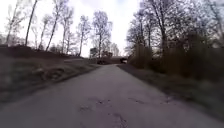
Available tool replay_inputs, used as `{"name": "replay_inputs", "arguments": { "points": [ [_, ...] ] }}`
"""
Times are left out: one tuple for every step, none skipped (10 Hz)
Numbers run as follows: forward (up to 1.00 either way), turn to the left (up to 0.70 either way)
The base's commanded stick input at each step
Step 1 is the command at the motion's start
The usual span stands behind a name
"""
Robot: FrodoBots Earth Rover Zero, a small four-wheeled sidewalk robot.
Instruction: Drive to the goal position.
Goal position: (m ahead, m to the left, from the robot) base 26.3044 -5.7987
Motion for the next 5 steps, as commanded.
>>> {"name": "replay_inputs", "arguments": {
  "points": [
    [1.00,0.01],
    [1.00,0.01],
    [1.00,0.01],
    [1.00,0.01],
    [1.00,0.01]
  ]
}}
